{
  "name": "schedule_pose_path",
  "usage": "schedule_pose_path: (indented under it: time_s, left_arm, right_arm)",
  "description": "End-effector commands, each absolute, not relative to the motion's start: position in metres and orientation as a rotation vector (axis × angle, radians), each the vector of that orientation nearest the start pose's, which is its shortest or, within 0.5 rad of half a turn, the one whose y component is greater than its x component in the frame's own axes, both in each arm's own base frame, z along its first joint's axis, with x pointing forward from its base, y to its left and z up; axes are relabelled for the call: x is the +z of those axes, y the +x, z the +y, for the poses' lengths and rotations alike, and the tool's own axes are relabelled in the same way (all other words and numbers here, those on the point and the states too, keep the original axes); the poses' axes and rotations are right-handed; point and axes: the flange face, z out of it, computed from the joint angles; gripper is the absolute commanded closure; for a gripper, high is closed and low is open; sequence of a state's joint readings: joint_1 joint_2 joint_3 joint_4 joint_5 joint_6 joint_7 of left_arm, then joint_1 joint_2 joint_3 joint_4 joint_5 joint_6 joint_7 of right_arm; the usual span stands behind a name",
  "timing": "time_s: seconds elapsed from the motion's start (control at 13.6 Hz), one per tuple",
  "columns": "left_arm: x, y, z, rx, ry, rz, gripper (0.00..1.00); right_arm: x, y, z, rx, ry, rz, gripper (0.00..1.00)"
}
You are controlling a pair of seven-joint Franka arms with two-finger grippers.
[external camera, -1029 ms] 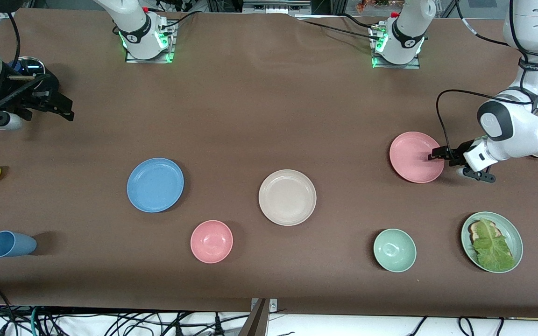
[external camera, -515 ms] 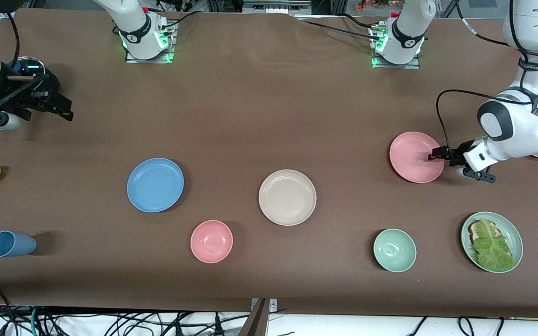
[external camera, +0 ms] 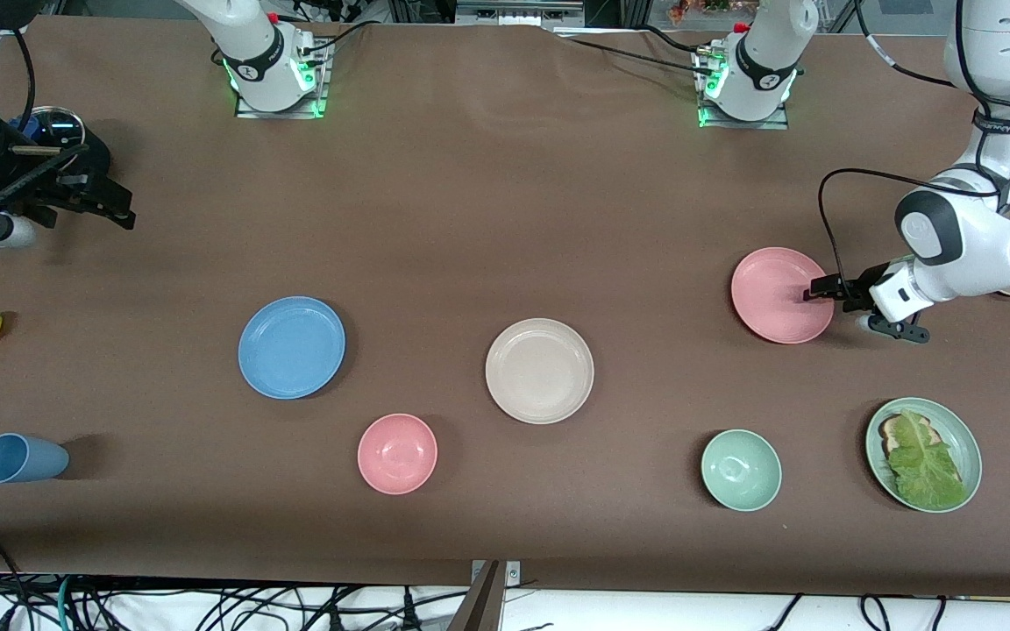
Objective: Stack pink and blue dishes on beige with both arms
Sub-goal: 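Close the left gripper on the pink plate rim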
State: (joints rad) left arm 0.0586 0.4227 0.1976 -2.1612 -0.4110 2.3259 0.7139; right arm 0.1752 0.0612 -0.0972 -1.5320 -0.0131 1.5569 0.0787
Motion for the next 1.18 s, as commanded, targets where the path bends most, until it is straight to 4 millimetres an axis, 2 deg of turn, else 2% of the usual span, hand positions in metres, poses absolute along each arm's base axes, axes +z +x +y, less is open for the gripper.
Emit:
schedule_pose_path:
  time_s: [0.0,0.22,0.29,0.37,0.44,0.51,0.74,0.81,1.1]
  left_arm:
    - [0.1775,0.5195,0.1343,0.189,-3.409,0.245,0.0]
    - [0.1764,0.5186,0.1351,0.178,-3.402,0.24,0.01]
    - [0.1763,0.5184,0.135,0.18,-3.403,0.24,0.05]
    - [0.1763,0.5182,0.1358,0.18,-3.403,0.238,0.17]
    - [0.1761,0.5177,0.1363,0.184,-3.405,0.236,0.44]
    - [0.1771,0.5181,0.1361,0.185,-3.407,0.237,0.61]
    - [0.1773,0.5178,0.1351,0.202,-3.415,0.238,0.93]
    - [0.1777,0.5177,0.1338,0.222,-3.424,0.243,1.0]
    - [0.1793,0.5181,0.1337,0.232,-3.427,0.275,1.0]
  right_arm:
    - [0.6111,0.5701,0.0433,0.058,-3.156,0.005,0.0]
    - [0.61,0.5701,0.0442,0.066,-3.157,0.005,0.0]
    - [0.61,0.5702,0.0434,0.066,-3.157,0.007,0.0]
    - [0.61,0.5702,0.0433,0.066,-3.157,0.002,0.0]
    - [0.61,0.5702,0.0433,0.066,-3.157,0.0,0.0]
    - [0.61,0.5703,0.0425,0.066,-3.157,0.002,0.0]
    - [0.6101,0.5704,0.0424,0.063,-3.158,0.0,0.0]
    - [0.6101,0.5704,0.0424,0.063,-3.158,0.0,0.0]
    - [0.6101,0.5705,0.0415,0.063,-3.158,0.002,0.0]
